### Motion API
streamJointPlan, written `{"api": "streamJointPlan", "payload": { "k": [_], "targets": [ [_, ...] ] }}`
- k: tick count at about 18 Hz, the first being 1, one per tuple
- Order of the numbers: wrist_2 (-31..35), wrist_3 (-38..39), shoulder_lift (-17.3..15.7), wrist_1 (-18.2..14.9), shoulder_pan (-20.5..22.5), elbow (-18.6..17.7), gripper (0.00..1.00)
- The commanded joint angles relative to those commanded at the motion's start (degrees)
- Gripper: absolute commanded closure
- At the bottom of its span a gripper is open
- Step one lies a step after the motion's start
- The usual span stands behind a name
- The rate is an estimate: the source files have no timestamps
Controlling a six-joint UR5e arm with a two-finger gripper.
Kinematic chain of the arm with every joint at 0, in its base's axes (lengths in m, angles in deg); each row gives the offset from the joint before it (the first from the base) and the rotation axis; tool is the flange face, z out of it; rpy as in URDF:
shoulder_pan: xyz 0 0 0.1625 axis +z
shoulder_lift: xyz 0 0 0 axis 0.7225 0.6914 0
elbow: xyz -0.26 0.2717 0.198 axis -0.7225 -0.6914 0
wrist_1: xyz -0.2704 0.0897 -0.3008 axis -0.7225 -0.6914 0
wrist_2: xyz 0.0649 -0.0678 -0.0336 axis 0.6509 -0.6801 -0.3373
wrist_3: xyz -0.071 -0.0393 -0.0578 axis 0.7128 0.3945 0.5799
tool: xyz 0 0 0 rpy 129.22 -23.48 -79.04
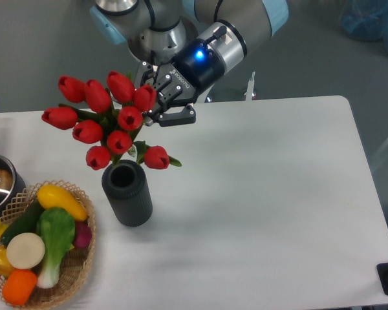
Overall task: Insert the flowers into the vase
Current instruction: 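Raise the tulips above the vase opening, stems pointing down, then lower the tulip stems down into the black vase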
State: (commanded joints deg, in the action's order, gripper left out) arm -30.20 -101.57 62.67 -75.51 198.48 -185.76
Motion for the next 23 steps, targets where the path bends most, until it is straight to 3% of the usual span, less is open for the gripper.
{"api": "streamJointPlan", "payload": {
  "k": [18,23],
  "targets": [
    [-2.1,-1.4,4.9,5.9,-2.7,-0.3,1.00],
    [-2.1,-3.8,5.7,6.0,-3.7,-1.0,1.00]
  ]
}}
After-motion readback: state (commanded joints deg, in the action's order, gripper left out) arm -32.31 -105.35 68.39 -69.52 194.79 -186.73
